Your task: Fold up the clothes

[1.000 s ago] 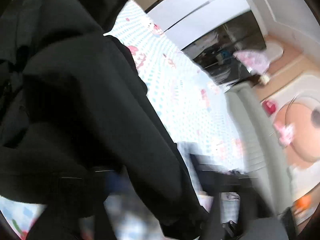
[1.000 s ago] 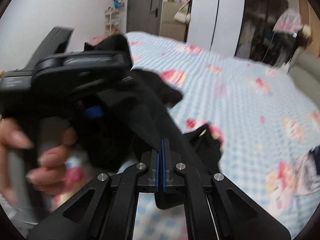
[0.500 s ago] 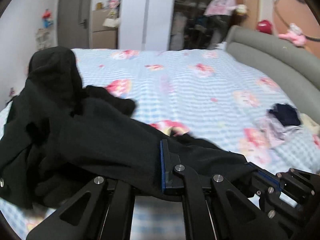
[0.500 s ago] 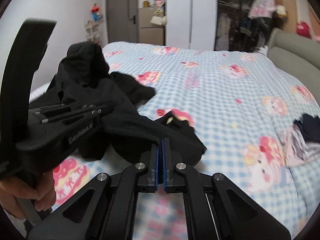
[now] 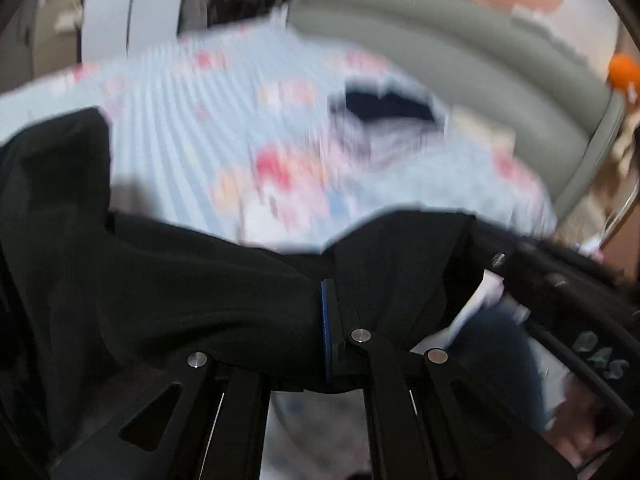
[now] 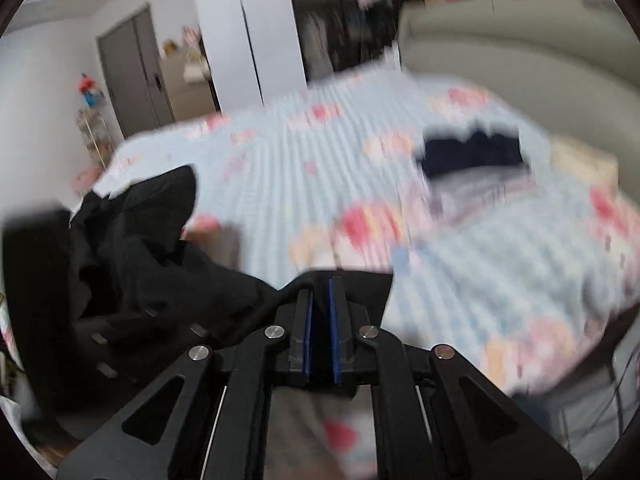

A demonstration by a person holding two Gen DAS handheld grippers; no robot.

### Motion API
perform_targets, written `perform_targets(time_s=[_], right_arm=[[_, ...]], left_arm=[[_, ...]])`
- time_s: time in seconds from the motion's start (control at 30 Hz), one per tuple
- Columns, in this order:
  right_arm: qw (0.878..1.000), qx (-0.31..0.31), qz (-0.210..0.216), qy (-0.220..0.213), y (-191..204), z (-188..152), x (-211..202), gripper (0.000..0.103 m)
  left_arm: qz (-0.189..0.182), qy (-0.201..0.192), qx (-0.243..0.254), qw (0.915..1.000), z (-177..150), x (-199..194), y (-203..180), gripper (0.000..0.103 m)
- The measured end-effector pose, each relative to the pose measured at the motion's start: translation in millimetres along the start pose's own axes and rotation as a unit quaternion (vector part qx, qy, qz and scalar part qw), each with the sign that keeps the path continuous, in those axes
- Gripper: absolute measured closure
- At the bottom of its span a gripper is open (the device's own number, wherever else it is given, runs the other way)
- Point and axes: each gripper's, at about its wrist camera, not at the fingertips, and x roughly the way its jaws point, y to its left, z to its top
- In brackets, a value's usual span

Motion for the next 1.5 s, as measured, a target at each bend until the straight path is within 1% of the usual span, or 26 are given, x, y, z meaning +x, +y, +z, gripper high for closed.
perform_targets(time_s=[0.07, 0.1, 0.13, 0.17, 0.27, 0.37, 0.43, 0.5, 0.57, 0.63, 0.73, 0.77, 0.83, 0.9, 0.93, 1.0, 1.03, 1.07, 1.1, 1.13, 1.17, 1.2, 1.23, 1.3, 1.4, 1.5], right_arm=[[1.0, -0.002, -0.003, 0.022, -1, -12, 7, 0.097], [1.0, 0.002, 0.002, 0.017, 1, -13, 5, 0.094], [1.0, 0.006, 0.007, 0.011, 2, -14, 2, 0.09], [1.0, 0.006, 0.008, 0.004, 6, -11, -1, 0.089], [1.0, -0.006, 0.01, -0.021, 19, 4, -10, 0.082], [0.997, -0.023, 0.06, -0.043, 42, 11, -23, 0.073], [0.992, -0.034, 0.105, -0.055, 62, 12, -32, 0.065], [0.987, -0.045, 0.144, -0.058, 80, 10, -35, 0.06], [0.982, -0.069, 0.177, -0.023, 106, 2, -18, 0.051], [0.971, -0.08, 0.22, 0.047, 134, -12, 19, 0.049], [0.96, -0.075, 0.231, 0.14, 165, -33, 80, 0.049], [0.961, -0.068, 0.221, 0.153, 171, -36, 95, 0.048], [0.966, -0.047, 0.195, 0.164, 178, -39, 119, 0.028], [0.967, -0.023, 0.182, 0.175, 184, -39, 140, 0.025], [0.965, -0.012, 0.187, 0.183, 188, -40, 148, 0.024], [0.958, -0.003, 0.202, 0.203, 196, -43, 166, 0.018], [0.954, -0.006, 0.207, 0.217, 202, -46, 176, 0.017], [0.949, -0.009, 0.213, 0.231, 208, -49, 186, 0.019], [0.945, -0.013, 0.218, 0.245, 214, -52, 197, 0.035], [0.947, -0.025, 0.212, 0.242, 218, -52, 200, 0.073], [0.952, -0.041, 0.199, 0.229, 221, -49, 201, 0.087], [0.957, -0.05, 0.193, 0.213, 221, -43, 197, 0.091], [0.961, -0.054, 0.19, 0.193, 220, -36, 192, 0.095], [0.975, -0.043, 0.174, 0.129, 205, -8, 170, 0.098], [0.986, 0.026, 0.155, 0.047, 155, 43, 137, 0.1], [0.987, 0.077, 0.142, -0.021, 104, 86, 104, 0.1]], left_arm=[[-0.018, 0.009, -0.021, 0.9996, -3, -2, 14, 0.092], [-0.024, -0.001, -0.032, 0.9992, -3, -12, 23, 0.085], [-0.027, -0.015, -0.043, 0.9986, -2, -26, 32, 0.071], [-0.025, -0.03, -0.048, 0.9981, -4, -36, 42, 0.065], [-0.002, -0.066, -0.056, 0.9962, -19, -68, 71, 0.062], [0.084, -0.097, -0.081, 0.9884, -46, -102, 103, 0.058], [0.154, -0.107, -0.1, 0.9771, -59, -116, 133, 0.058], [0.225, -0.101, -0.124, 0.9612, -69, -127, 171, 0.058], [0.254, -0.081, -0.153, 0.9516, -76, -137, 201, 0.055], [0.246, -0.069, -0.181, 0.9498, -85, -145, 222, 0.055], [0.24, -0.093, -0.214, 0.9423, -101, -165, 234, 0.053], [0.242, -0.1, -0.218, 0.9404, -106, -171, 234, 0.05], [0.275, -0.1, -0.205, 0.9342, -116, -178, 230, 0.038], [0.326, -0.101, -0.188, 0.921, -126, -183, 224, 0.034], [0.336, -0.098, -0.19, 0.9174, -130, -183, 225, 0.034], [0.344, -0.09, -0.201, 0.9127, -137, -182, 231, 0.033], [0.328, -0.076, -0.207, 0.9186, -138, -177, 235, 0.031], [0.303, -0.061, -0.209, 0.9278, -139, -169, 238, 0.03], [0.282, -0.046, -0.2, 0.9372, -140, -161, 239, 0.03], [0.285, -0.039, -0.185, 0.9397, -140, -155, 237, 0.041], [0.284, -0.046, -0.184, 0.9398, -135, -158, 238, 0.057], [0.279, -0.057, -0.188, 0.94, -129, -164, 239, 0.075], [0.275, -0.068, -0.191, 0.94, -123, -169, 240, 0.086], [0.269, -0.102, -0.192, 0.9381, -107, -189, 240, 0.095], [0.265, -0.181, -0.181, 0.9296, -75, -239, 232, 0.097], [0.249, -0.231, -0.177, 0.9238, -63, -274, 221, 0.101]])
